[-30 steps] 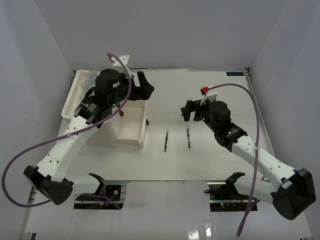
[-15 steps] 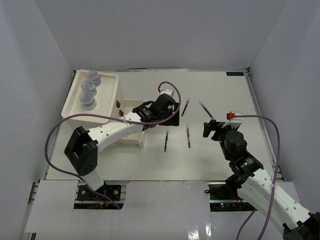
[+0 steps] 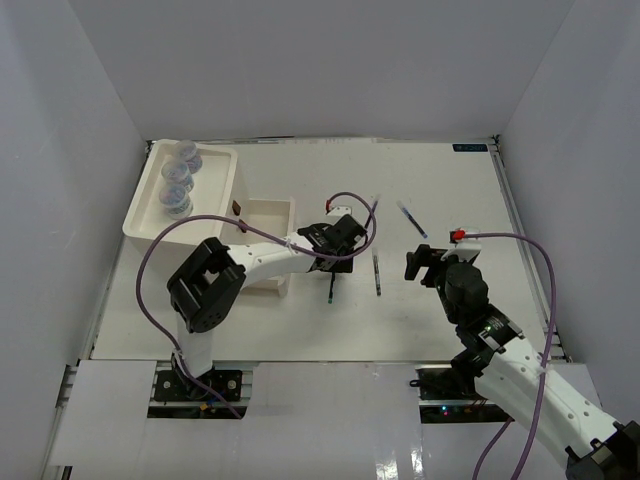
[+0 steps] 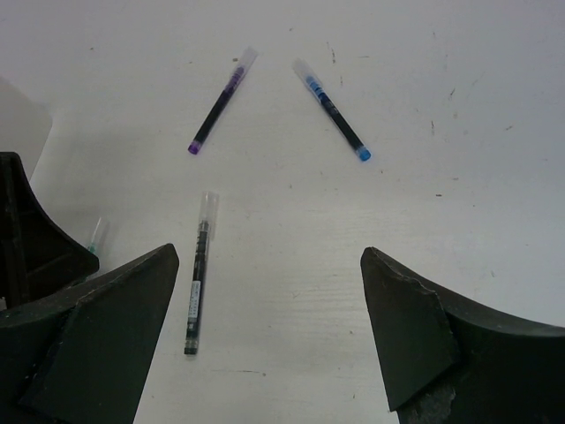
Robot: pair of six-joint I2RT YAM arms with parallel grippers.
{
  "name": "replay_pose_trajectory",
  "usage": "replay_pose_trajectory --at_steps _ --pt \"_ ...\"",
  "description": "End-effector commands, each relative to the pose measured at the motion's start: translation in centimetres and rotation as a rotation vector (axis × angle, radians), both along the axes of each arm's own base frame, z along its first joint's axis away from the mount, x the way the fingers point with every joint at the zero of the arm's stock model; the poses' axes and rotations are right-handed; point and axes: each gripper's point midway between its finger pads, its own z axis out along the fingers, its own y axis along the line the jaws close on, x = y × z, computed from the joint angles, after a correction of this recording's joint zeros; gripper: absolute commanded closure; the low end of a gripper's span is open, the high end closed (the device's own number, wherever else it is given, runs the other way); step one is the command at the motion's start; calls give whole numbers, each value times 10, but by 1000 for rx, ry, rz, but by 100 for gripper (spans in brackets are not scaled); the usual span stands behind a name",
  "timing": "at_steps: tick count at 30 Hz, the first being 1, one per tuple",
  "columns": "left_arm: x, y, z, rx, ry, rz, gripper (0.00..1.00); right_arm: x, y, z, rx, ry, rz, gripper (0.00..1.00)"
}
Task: Sort the stationery into containers
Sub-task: Pick up the pen from the center of the board, then place the pen in the drawer.
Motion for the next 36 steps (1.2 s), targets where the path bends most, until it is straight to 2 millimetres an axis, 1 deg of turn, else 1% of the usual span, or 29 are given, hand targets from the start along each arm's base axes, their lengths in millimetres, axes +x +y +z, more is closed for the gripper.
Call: replay_pose_trajectory --at_steps 1,4,5,8,12,13,15,16,17,18,19,20,22,23,25,26,27,28,29,31,32,33,34,36 --pt "-1 -3 -9 19 -11 16 45 1 0 2 27 -21 -12 10" --pt "-5 1 -22 55 4 13 51 1 0 1 26 -17 -7 10" --pt "-5 2 -23 56 8 13 55 1 1 0 24 -15 -6 10" --pt "-8 2 -28 55 21 16 60 1 2 -1 21 -10 2 10" --pt "-7 5 -27 74 11 14 75 1 4 -3 18 -4 10 10" --pt "-6 7 -21 77 4 14 82 1 4 -3 17 -3 13 10" --pt "0 11 -6 88 -36 19 87 0 4 -3 14 -4 14 10" --pt "0 15 1 103 -49 21 91 0 4 -3 14 -2 17 10" --pt "4 16 22 86 -88 24 92 0 5 -4 10 -1 19 10" --pt "10 24 36 106 -135 44 93 0 6 -5 7 2 26 10" --pt "11 32 46 135 -159 37 95 0 7 -5 5 4 34 10" --pt "15 38 69 124 -204 48 95 0 10 -7 1 11 53 10" --pt "22 57 90 162 -254 59 95 -1 13 -9 -7 19 73 10" --pt "27 69 106 151 -280 78 95 -2 17 -11 -10 28 94 10" --pt "33 86 116 172 -296 78 95 -1 20 -12 -17 33 111 10" --pt "49 119 121 164 -280 121 95 -2 24 -12 -21 37 139 10" --pt "48 117 120 154 -272 112 95 -1 24 -13 -25 42 139 10" --pt "56 133 119 170 -264 135 94 -1 25 -14 -28 45 143 10" --pt "59 139 117 174 -259 141 94 -2 26 -14 -29 48 149 10" --pt "64 148 110 183 -243 130 93 -2 27 -16 -34 54 156 10" --pt "70 154 110 180 -245 141 91 -2 27 -16 -34 54 159 10" --pt "74 156 104 188 -234 138 90 -2 28 -17 -35 57 161 10" --pt "79 166 102 208 -235 155 89 -2 28 -18 -38 61 161 10" --pt "87 170 95 213 -228 164 85 -2 29 -20 -38 69 166 10"
